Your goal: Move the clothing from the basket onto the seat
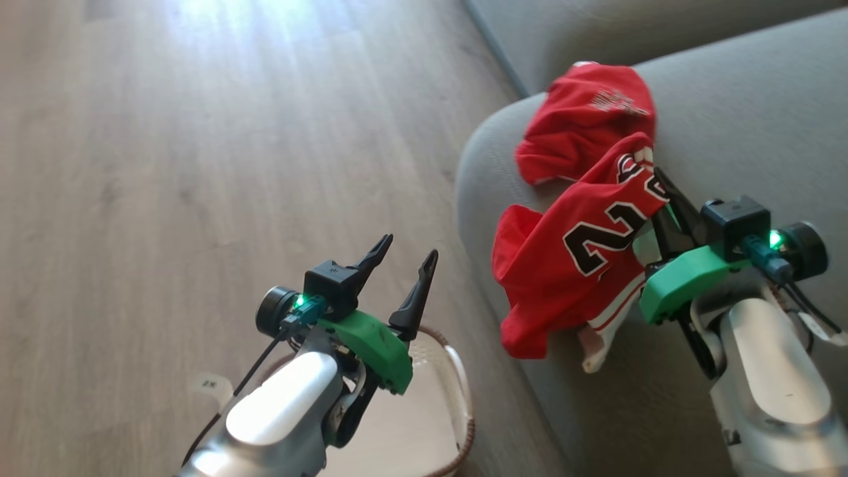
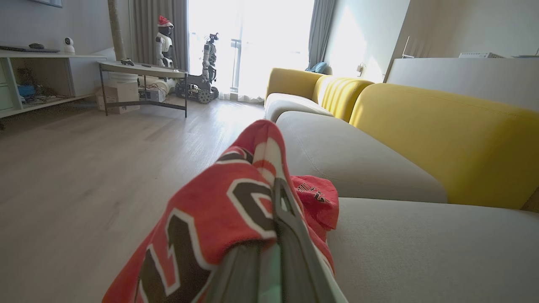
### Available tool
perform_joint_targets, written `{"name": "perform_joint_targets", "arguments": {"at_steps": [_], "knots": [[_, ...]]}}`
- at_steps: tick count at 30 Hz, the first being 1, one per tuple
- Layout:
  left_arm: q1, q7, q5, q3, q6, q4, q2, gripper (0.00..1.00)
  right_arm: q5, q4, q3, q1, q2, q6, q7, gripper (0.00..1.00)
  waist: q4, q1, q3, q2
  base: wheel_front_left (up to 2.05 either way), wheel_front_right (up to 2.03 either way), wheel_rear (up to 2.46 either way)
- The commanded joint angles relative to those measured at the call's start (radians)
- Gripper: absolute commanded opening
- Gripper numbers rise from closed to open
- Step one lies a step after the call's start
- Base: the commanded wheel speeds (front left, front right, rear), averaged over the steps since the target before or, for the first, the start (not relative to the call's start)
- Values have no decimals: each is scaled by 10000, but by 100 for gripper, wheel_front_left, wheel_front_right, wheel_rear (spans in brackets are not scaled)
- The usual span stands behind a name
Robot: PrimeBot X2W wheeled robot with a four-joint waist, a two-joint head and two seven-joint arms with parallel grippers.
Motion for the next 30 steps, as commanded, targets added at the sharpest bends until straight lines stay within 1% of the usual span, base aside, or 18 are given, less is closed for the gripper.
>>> {"name": "perform_joint_targets", "arguments": {"at_steps": [1,2,9,15,19,23,30], "knots": [[-263,-151,84,345,62,-293,109,100,-57,-553,142,-280,-117,-4,93,0,-465,0,165,0,0,0,0],[-263,-151,84,345,62,-293,109,100,-57,-553,142,-280,-117,-4,93,0,-465,0,165,0,0,0,0],[-170,-207,168,264,88,-414,-21,100,46,-1139,221,-381,-278,-4,529,0,-1091,0,404,0,0,0,0],[-115,-236,193,203,42,-359,-135,100,173,-1332,191,-709,-344,-4,839,0,-1202,0,581,0,0,0,0],[-209,-247,228,196,7,-336,-162,100,316,-1215,101,-1314,-490,-4,1015,0,-1052,0,732,0,0,0,0],[-335,-261,240,296,50,-475,-184,100,356,-878,-238,-2182,-888,-4,1115,0,-737,0,1003,0,0,0,0],[-706,-251,492,242,92,-926,-82,100,253,-25,-767,-3911,-1684,-4,1362,0,3,0,1822,0,0,0,0]]}}
